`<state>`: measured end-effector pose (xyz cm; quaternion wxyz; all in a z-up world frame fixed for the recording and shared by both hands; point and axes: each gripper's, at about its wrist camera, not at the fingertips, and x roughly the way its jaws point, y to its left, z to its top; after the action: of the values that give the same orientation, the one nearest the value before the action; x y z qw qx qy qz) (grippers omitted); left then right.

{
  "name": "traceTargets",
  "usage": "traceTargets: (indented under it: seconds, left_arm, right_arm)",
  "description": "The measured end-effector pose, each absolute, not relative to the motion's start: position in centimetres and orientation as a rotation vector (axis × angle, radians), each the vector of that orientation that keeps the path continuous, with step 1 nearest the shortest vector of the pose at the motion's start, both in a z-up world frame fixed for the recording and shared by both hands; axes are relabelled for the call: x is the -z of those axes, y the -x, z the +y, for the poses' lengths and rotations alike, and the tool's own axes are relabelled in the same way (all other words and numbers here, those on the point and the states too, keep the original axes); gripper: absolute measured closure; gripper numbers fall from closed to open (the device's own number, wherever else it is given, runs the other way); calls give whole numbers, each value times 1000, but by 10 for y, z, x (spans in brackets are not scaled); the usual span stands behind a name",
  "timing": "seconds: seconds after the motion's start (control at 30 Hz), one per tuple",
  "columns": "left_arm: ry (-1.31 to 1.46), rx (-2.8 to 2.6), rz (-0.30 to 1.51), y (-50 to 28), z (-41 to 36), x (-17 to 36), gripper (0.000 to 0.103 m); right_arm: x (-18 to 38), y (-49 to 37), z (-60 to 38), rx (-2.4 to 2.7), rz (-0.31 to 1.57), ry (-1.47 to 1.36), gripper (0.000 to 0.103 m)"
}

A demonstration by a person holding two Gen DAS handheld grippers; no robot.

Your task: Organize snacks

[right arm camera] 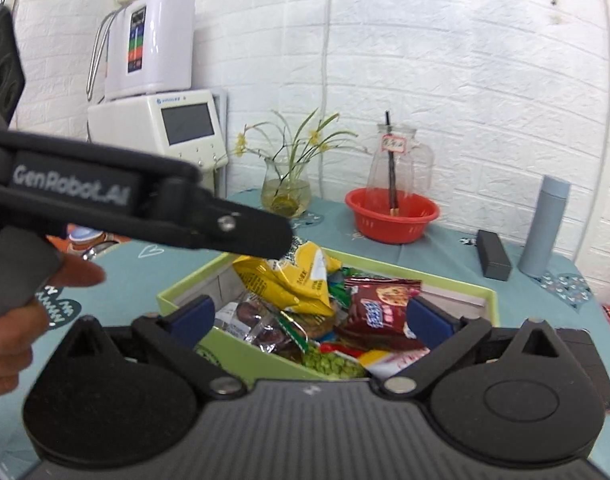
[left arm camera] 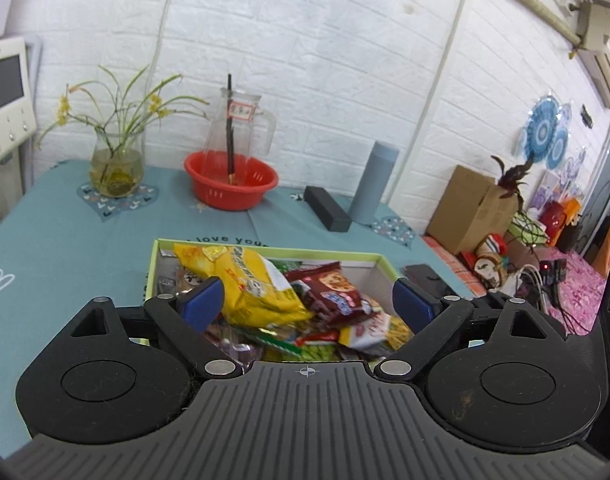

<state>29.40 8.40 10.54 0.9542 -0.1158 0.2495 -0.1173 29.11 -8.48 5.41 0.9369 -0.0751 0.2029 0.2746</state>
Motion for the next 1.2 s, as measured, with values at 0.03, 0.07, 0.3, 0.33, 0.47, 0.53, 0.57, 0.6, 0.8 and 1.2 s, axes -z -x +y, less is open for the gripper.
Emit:
traceTargets:
  seconds: [0.03, 0.07, 0.3, 0.33, 0.47, 0.53, 0.57, 0.6, 0.8, 1.2]
  left_arm:
    - [230, 236, 500, -284, 81, -108, 20]
    - [223, 237, 491, -271, 77, -110, 20]
    - [228, 218, 429, -178, 51, -102, 13]
    - [230, 200, 410, -162, 47, -97, 11]
    - [245, 100, 362, -98, 30, -66, 11]
    - [260, 90, 385, -72, 25, -50, 11]
    - [254, 92, 398, -59, 23, -43, 11]
    - [238, 95, 406, -49, 22, -38, 11]
    - [169, 33, 374, 13, 13, -24, 11]
    - [103, 78, 315, 88, -12, -24, 11]
  right_arm:
    - [-57, -281, -92, -549, 406, 139, 2]
    - [-60, -270, -98, -539, 400, 124, 2]
    - [-60, -187, -147, -407, 335, 18, 2]
    - [-58, -171, -153, -382, 320, 3, 2]
    - [-41, -108, -172, -279, 289, -35, 1]
    - [-27, -86, -175, -240, 319, -4, 1]
    - [-21, -75, -176, -235, 326, 18, 1]
    - [-15, -66, -177, -229, 332, 33, 1]
    - [13, -19, -190, -145, 395, -1, 0]
    - [3, 89, -201, -23, 251, 19, 1]
